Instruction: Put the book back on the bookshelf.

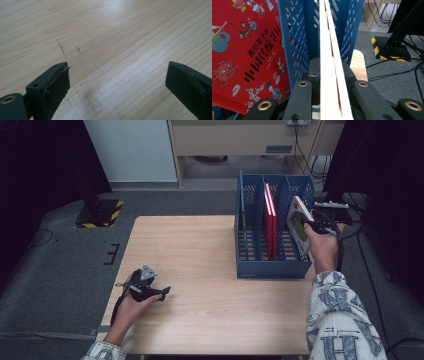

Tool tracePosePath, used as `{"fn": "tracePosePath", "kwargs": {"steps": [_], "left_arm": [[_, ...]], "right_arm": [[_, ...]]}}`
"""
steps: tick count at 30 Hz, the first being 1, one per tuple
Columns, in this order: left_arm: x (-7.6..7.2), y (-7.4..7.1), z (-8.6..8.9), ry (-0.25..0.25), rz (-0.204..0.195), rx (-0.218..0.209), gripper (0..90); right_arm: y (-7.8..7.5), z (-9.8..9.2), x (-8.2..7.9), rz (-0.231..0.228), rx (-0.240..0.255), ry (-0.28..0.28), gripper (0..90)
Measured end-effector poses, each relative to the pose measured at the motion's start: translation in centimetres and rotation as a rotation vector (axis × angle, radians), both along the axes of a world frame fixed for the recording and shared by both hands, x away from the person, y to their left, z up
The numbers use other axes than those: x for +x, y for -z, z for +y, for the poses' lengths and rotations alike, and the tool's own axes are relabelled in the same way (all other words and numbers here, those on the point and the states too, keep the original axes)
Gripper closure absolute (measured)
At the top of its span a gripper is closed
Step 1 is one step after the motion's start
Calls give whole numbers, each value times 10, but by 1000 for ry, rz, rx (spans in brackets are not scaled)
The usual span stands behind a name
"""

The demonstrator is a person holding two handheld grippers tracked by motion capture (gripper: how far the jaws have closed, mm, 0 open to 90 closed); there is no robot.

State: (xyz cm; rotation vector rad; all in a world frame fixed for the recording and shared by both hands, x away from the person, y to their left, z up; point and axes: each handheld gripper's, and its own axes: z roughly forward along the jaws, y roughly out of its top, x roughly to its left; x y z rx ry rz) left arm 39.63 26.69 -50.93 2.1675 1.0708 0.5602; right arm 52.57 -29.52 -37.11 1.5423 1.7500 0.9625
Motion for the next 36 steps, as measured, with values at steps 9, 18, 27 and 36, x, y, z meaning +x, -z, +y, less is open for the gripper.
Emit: {"fn": "tracePosePath", "kwargs": {"steps": [9,18,27,36], "left_arm": [[0,-1,1,1,-10,-1,49],[0,0,0,4,-6,4,49],[0,-1,0,6,-8,2,51],[0,-1,0,11,-9,3,53]], "right_arm": [[1,5,3,-5,0,10,766],[1,2,3,-7,11,11,767],[5,10,7,-4,2,8,767],[17,17,12,20,0,8,766]]}}
